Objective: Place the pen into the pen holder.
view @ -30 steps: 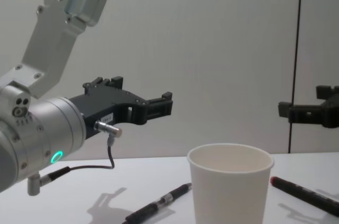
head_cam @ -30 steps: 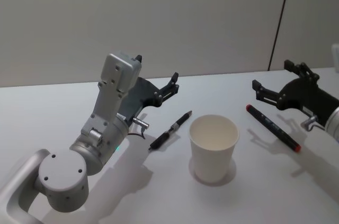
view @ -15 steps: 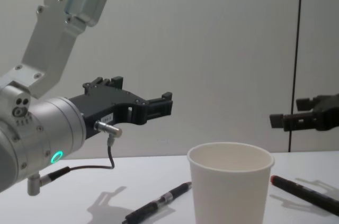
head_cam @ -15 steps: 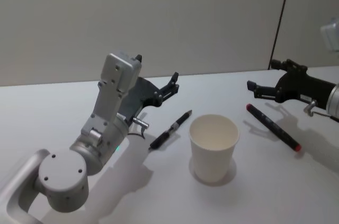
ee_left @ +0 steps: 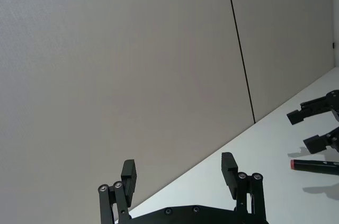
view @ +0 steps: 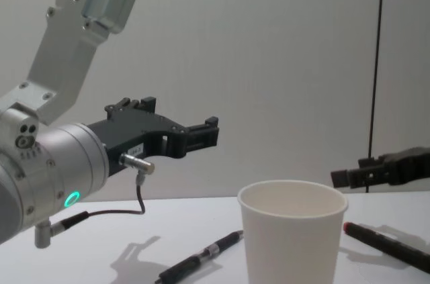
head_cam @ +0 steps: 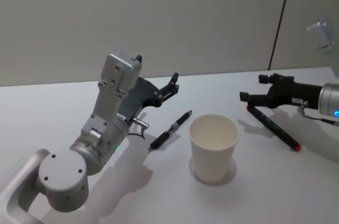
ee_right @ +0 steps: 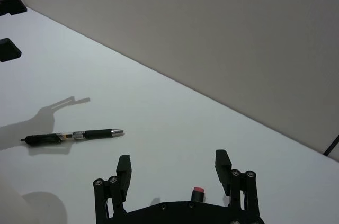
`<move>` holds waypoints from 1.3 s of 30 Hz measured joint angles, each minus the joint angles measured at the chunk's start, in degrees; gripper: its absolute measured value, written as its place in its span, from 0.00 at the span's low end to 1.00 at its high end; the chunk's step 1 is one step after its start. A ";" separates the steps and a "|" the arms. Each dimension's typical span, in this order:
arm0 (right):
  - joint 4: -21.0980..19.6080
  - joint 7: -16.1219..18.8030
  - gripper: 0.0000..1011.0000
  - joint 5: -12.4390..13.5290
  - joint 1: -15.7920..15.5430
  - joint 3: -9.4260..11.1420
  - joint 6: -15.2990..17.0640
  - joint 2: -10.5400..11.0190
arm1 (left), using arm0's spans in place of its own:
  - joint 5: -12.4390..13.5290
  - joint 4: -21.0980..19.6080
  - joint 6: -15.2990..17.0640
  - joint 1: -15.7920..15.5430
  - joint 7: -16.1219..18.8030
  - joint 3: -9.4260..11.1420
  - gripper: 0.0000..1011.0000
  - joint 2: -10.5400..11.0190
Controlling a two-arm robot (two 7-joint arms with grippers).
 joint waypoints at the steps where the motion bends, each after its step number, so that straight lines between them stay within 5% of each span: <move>1: 0.17 0.17 0.99 0.09 0.09 -0.12 0.47 -0.06 | 0.00 0.00 0.00 0.00 0.00 0.00 0.99 0.00; 14: -4.07 -1.67 0.99 -1.11 -1.76 -1.61 5.51 0.66 | 0.00 0.00 0.00 0.00 0.00 0.00 0.99 0.00; 25: -12.85 -10.03 0.99 -3.32 -7.03 -2.31 7.04 2.51 | 0.00 0.00 0.00 0.00 0.00 0.00 0.99 0.00; 39: -17.54 -17.61 0.99 -1.93 -11.48 -2.43 6.92 3.53 | 0.00 0.00 0.00 0.00 0.00 0.00 0.99 0.00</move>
